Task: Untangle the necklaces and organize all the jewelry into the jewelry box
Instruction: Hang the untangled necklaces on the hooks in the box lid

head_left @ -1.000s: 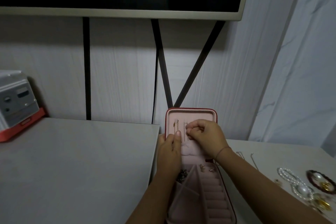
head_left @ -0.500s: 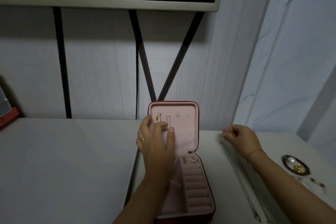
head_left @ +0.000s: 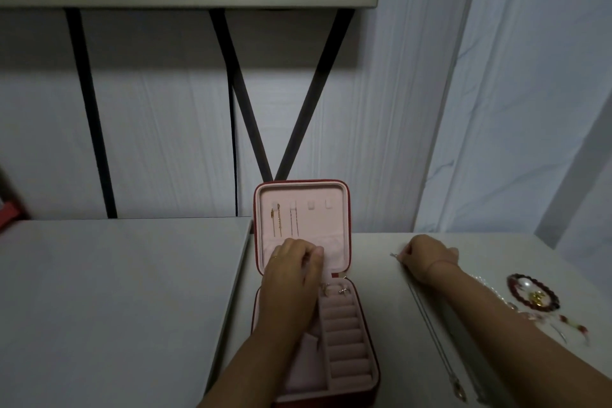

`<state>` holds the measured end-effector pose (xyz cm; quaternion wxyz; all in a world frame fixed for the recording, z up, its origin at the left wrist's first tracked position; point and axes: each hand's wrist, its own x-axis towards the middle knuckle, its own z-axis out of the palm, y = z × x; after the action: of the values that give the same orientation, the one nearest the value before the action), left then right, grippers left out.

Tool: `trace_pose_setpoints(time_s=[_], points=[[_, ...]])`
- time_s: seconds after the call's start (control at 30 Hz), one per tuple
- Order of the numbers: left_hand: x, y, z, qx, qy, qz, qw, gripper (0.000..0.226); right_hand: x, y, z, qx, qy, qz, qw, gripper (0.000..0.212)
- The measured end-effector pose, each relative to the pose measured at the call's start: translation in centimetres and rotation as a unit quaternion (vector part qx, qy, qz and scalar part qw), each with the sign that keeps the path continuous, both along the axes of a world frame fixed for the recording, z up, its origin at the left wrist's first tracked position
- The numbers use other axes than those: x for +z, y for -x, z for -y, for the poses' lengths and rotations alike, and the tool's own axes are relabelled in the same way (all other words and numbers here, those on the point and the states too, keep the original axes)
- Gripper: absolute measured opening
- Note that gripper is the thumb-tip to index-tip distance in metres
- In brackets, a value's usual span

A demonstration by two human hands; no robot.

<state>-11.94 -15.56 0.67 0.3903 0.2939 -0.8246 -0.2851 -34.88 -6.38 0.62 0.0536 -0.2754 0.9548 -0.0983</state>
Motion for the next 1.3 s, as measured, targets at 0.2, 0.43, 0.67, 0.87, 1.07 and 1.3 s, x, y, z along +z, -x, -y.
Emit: trace_pose_setpoints(time_s=[0.2, 0.43, 0.67, 0.87, 1.07, 1.3], points=[[0.1, 0.0, 0.0, -0.003, -0.013, 0.001, 1.0, 0.019, -0.7, -0.4, 0.2, 0.044, -0.064, -0.045, 0.996, 0.032], [0.2, 0.1, -0.1, -0.006, -0.018, -0.01, 1.0, 0.017, -0.3, -0.4, -0.8, 0.033, 0.042, -0.011, 0.999, 0.026], [-0.1, 0.3, 0.0, -0.008, -0.007, -0.009, 1.0, 0.019, -0.1, -0.5, 1.0, 0.013, -0.007, -0.011, 1.0, 0.02], [0.0, 0.2, -0.1, -0.011, -0.015, -0.004, 1.0, 0.028, -0.2, -1.6, 1.0, 0.051, -0.042, -0.029, 0.997, 0.029], [1.0, 0.7, -0.7, -0.058, -0.091, -0.033, 0.994, 0.014, 3.3, -4.8, -1.5, 0.23, 0.254, 0.199, 0.918, 0.022], [3.2, 1.3, -1.5, -0.191, -0.364, -0.113, 0.905, 0.024, 7.0, -9.7, -0.4, 0.326, 0.335, 0.351, 0.811, 0.026]])
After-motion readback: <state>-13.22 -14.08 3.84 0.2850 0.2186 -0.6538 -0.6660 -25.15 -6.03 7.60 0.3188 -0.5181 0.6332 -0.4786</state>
